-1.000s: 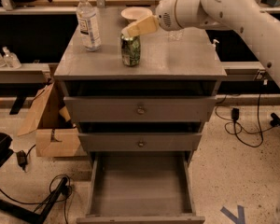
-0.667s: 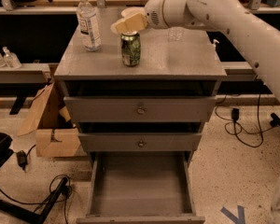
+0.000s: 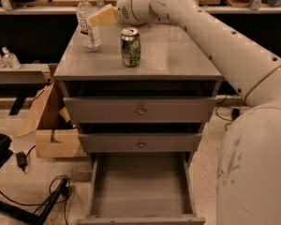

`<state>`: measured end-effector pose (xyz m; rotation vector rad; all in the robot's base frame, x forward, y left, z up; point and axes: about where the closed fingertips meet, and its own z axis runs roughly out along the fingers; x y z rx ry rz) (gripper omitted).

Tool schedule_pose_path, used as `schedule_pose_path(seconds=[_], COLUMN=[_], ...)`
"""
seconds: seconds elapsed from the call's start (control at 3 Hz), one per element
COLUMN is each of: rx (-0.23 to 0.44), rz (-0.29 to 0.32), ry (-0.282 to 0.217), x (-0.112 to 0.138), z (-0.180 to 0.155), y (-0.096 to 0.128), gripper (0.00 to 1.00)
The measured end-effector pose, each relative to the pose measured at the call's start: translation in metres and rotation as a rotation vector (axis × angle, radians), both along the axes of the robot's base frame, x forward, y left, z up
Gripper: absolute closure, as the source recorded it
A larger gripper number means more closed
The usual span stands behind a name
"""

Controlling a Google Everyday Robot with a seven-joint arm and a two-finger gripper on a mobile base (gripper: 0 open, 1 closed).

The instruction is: Place blue plastic bottle into bottom drawer

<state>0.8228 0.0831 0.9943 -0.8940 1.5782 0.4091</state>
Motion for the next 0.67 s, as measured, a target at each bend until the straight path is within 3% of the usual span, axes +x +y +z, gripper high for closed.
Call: schedule_pose_path(seconds=[0.67], rx=[0.022], rz=[0.052], ry=[-0.025], x=[0.006], z=[-0.009], y=[0.024], gripper=[0.00])
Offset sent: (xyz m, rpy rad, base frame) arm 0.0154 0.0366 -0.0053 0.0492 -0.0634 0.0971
